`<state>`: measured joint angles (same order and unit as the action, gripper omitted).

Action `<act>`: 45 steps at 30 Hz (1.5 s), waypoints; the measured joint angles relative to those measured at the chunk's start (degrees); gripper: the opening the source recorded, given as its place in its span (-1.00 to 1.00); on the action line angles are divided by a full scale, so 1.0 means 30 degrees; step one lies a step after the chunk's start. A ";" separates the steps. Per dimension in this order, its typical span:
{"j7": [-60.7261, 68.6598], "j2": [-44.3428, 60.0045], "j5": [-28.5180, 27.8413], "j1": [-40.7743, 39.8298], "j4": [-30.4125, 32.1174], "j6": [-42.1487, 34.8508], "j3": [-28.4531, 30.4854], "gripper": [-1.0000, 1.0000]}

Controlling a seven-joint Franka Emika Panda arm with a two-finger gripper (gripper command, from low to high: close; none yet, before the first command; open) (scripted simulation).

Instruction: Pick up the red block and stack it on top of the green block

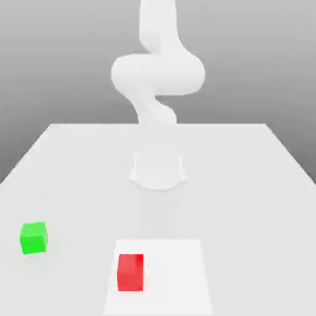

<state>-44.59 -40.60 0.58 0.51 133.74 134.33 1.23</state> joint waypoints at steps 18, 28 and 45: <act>0.2706 1.2592 0.0990 0.0158 0.4711 0.6132 0.1764 0.00; 0.3731 1.9282 0.1716 -0.0673 0.5253 1.0776 0.1107 -1.00; 0.2108 1.4960 -0.0115 -0.2020 0.5892 0.7196 0.2964 -1.00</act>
<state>-38.26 4.28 0.23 -5.55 151.42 155.92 10.12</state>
